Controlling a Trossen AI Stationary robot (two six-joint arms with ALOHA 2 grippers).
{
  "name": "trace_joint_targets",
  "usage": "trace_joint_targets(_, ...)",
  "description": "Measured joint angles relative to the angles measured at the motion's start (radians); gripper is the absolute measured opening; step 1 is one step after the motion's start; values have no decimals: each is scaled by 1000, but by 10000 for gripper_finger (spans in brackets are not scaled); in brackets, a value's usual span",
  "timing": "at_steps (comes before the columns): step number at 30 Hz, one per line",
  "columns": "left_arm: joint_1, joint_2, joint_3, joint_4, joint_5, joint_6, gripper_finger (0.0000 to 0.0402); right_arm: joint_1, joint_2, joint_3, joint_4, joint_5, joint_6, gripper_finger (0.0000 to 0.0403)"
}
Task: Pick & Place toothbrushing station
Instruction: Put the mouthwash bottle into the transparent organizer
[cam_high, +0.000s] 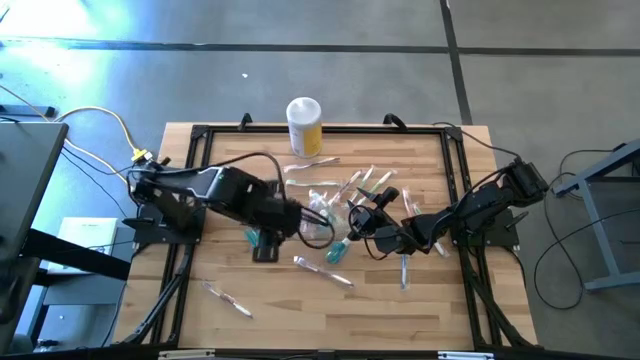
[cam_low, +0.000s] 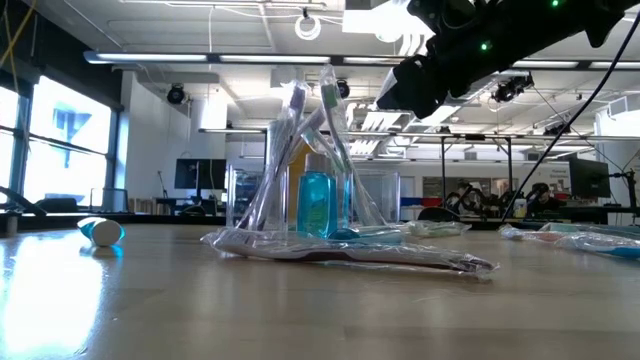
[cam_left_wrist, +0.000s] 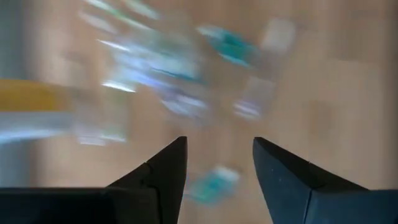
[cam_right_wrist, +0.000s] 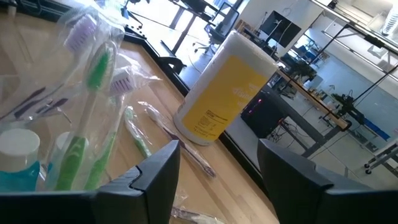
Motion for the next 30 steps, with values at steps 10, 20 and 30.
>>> trace_joint_targets(10,-148,-34,-214,7,108,-56,175,0,0,0,0,-1,0,208)
trace_joint_targets(20,-195,-31,-630,148,25,110,175,0,0,0,8,-2,0,208)
trace_joint_targets(30,-94,-31,-827,394,17,269,175,-6,0,0,15,-5,3,208)
